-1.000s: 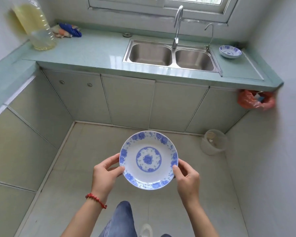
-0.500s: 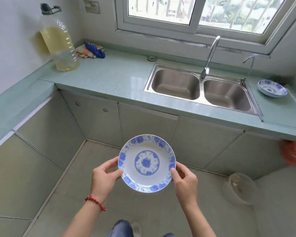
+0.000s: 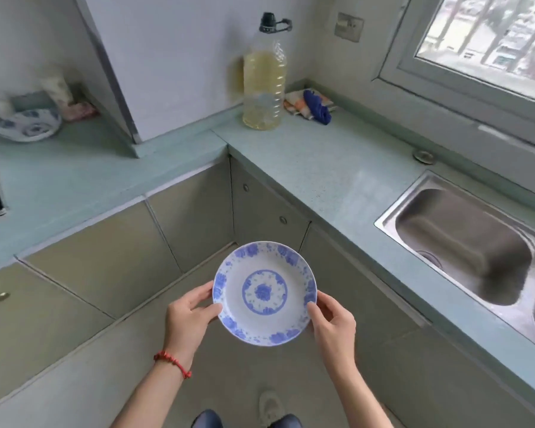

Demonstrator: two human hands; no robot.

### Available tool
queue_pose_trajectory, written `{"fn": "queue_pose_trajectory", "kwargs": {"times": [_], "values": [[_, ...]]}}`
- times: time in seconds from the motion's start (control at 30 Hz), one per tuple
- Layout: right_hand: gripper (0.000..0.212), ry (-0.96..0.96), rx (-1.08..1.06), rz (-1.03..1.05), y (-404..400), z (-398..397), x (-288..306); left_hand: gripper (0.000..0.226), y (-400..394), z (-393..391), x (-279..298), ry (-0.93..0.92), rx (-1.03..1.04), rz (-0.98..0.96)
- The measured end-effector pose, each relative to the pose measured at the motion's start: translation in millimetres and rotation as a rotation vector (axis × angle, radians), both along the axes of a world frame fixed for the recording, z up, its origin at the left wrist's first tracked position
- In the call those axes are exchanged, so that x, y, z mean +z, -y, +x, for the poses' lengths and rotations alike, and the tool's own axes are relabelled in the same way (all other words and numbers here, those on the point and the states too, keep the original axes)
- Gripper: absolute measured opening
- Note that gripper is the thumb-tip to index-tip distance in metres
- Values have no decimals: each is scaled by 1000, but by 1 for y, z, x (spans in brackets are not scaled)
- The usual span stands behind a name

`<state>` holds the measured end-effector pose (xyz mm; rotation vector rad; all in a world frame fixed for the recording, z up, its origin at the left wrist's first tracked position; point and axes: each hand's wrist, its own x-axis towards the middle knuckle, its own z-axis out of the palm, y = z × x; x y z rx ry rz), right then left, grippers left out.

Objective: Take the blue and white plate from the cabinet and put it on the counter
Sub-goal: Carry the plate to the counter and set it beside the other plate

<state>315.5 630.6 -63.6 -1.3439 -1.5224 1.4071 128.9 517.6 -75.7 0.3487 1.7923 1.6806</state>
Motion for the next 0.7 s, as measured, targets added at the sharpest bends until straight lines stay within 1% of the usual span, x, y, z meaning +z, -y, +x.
{"fn": "queue_pose_trajectory", "kwargs": {"times": [0.1,0.2,0.37,0.57,0.7], "values": [[32,3,169,-24,-29,-26,4,47,1,-4,3,5,160,-1],[29,3,335,-19,-47,-54,6,48,9,-6,6,10,322,2],[28,1,558,-35,-50,-104,3,49,32,-15,10,7,540,-8],[25,-12,720,-59,-34,-171,-6,50,61,-50,6,-13,696,-38],[26,-12,745,-46,-29,-227,-11,46,68,-98,-4,-8,764,-46]]}}
